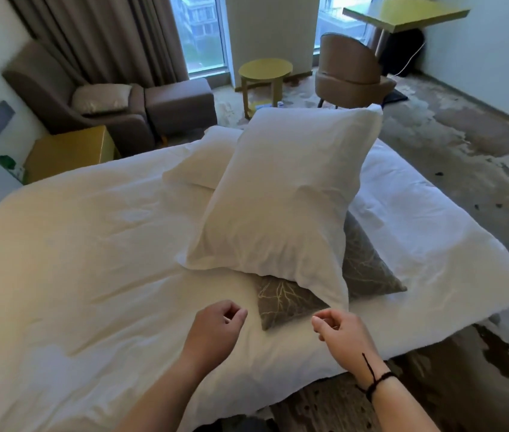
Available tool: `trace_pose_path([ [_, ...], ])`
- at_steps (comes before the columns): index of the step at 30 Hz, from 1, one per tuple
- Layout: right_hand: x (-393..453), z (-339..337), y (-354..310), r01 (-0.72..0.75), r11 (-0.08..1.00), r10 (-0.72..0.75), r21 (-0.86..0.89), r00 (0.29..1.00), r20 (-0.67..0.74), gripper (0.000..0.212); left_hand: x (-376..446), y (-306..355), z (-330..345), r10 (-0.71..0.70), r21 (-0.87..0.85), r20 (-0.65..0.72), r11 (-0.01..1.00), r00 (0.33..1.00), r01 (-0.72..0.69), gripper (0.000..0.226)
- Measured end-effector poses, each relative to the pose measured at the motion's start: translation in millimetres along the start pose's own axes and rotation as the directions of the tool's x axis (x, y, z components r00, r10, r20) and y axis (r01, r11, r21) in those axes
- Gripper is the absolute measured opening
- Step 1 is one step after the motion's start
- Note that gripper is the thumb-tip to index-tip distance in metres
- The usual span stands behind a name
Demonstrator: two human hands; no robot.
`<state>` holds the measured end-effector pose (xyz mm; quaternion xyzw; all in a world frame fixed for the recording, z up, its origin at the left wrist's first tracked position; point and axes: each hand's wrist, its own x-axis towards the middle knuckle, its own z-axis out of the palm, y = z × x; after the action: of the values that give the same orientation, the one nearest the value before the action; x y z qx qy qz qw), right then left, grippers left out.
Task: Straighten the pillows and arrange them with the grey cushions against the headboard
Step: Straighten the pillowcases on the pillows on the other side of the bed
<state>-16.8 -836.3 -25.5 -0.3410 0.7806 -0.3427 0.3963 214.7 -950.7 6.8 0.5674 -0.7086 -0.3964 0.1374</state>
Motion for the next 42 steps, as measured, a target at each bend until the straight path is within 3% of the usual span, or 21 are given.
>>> trace_pose_path([
  [8, 60, -93, -18, -0.082, 0.991, 0.066, -0.11, 0.987, -0.145, 0.004, 112, 85, 55, 0.091, -0.05, 0.133, 0.995, 0.987, -0.085, 0.021],
  [12, 106, -126, -22, -0.091, 0.99, 0.069, -0.107, 0.979, -0.191, 0.012, 144, 114, 66, 0.142, -0.037, 0.11, 0.99, 0.984, -0.138, 0.015],
  [17, 191, -140, -29, -0.097, 0.995, 0.093, -0.024, 0.989, -0.113, 0.023, 177, 117, 72, 0.129, 0.053, 0.048, 0.99, 0.991, -0.131, 0.005],
  [21, 277, -154, -38, -0.148, 0.982, 0.153, 0.114, 0.987, -0.039, 0.02, 199, 128, 82, 0.089, 0.157, -0.038, 0.984, 0.995, -0.082, 0.019],
  [28, 402, -177, -39, -0.282, 0.887, 0.245, 0.367, 0.959, 0.144, 0.035, 230, 166, 120, 0.052, 0.283, -0.093, 0.959, 0.994, -0.024, 0.038],
  [31, 432, -175, -37, -0.359, 0.791, 0.253, 0.495, 0.929, 0.269, 0.062, 232, 175, 139, 0.031, 0.314, -0.065, 0.949, 0.997, -0.009, 0.057],
  [34, 450, -168, -39, -0.383, 0.799, 0.25, 0.464, 0.912, 0.324, 0.091, 230, 177, 150, -0.005, 0.347, -0.068, 0.937, 0.998, 0.029, 0.064],
  [36, 459, -164, -38, -0.377, 0.806, 0.258, 0.456, 0.917, 0.303, 0.099, 228, 175, 152, -0.031, 0.365, -0.082, 0.929, 0.996, 0.058, 0.065],
  [39, 472, -157, -34, -0.398, 0.803, 0.28, 0.443, 0.909, 0.309, 0.096, 224, 173, 151, -0.059, 0.382, -0.09, 0.92, 0.994, 0.089, 0.067],
  [42, 480, -145, -34, -0.416, 0.782, 0.284, 0.464, 0.901, 0.329, 0.061, 225, 175, 149, -0.074, 0.39, -0.117, 0.914, 0.99, 0.114, 0.069],
])
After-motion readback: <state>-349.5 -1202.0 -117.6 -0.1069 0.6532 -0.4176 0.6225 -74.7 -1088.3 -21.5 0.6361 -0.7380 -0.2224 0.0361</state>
